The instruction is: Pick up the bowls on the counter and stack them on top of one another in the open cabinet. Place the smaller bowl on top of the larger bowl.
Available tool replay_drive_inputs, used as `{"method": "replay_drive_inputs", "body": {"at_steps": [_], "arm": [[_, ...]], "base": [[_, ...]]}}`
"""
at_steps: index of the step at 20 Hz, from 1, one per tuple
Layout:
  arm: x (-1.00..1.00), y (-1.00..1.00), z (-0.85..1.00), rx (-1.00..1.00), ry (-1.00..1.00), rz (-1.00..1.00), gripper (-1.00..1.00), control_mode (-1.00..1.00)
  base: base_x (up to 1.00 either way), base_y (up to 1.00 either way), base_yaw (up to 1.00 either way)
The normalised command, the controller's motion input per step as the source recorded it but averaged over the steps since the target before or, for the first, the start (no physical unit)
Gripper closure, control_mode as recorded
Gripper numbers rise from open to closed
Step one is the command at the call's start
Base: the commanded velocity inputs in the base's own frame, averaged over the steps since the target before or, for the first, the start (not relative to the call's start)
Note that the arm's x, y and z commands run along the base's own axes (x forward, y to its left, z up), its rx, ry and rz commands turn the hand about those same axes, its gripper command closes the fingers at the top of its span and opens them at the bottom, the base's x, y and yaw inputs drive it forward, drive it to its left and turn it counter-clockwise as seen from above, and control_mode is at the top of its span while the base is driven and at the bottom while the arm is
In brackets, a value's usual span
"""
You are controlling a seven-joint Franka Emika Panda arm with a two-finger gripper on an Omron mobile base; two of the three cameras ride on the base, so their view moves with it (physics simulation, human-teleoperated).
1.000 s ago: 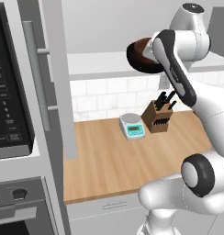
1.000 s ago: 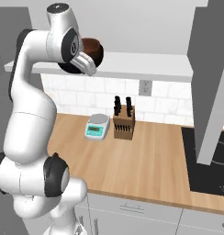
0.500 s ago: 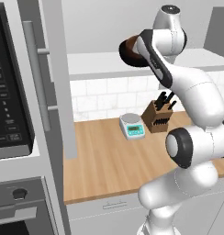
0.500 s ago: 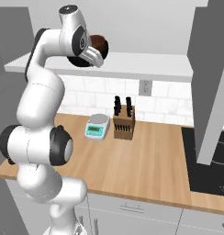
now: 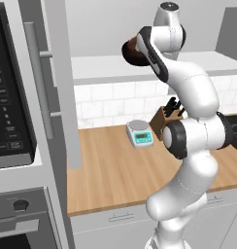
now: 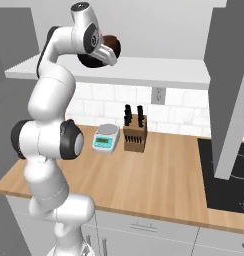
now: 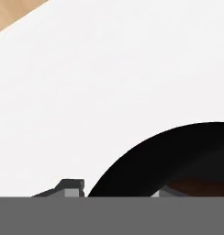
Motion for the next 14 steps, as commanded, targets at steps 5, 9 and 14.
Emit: {"method": "replay_drive_inputs", "body": {"at_steps": [5, 9, 14], "arm": [[-0.34, 0.0, 0.0, 0.0, -0.24, 0.0, -1.0, -1.0], [-0.55, 0.0, 0.0, 0.0, -0.33, 0.0, -1.0, -1.0], [-0.99, 0.0, -0.02, 0.0, -0.51, 0.0, -1.0, -1.0]], "base": [[0.0, 0.0, 0.0], [0.0, 0.0, 0.0], [0.0, 0.0, 0.0]]}}
